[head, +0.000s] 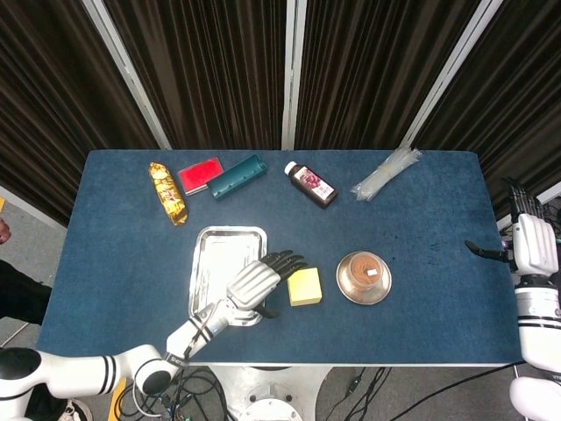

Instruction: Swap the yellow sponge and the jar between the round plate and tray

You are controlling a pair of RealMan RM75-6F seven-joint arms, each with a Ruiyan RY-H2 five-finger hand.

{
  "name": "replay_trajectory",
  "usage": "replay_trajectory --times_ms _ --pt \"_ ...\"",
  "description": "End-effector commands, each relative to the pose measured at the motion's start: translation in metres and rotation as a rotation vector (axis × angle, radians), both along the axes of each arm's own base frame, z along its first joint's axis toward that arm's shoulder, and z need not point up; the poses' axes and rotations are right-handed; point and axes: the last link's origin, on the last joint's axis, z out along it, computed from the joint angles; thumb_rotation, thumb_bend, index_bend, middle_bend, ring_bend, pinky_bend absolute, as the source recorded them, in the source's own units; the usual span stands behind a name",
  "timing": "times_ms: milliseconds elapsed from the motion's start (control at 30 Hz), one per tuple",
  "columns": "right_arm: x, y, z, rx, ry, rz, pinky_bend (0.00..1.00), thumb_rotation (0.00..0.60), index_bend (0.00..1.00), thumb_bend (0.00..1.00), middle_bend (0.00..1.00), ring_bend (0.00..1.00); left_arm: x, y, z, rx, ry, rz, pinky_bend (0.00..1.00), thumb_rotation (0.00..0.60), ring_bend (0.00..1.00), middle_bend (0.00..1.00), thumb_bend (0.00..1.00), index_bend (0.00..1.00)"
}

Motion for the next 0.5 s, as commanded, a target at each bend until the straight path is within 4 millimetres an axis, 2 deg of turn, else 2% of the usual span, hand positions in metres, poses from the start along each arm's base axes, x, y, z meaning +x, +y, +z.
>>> replay_trajectory --times_ms 33,500 --pt "-0.003 0.001 0.003 -0.006 0.003 -0.005 0.00 0.600 0.00 0.00 0.02 0.00 0.005 0.002 -0.011 -0.029 0.012 -0.007 0.14 0.600 0.00 0.05 0.00 0.08" --pt "-0.009 0.004 0.007 -0.006 0.000 -0.026 0.00 0.600 0.00 0.00 0.01 0.00 0.021 0.016 -0.027 -0.046 0.036 -0.077 0.14 0.600 0.00 0.05 0.00 0.08"
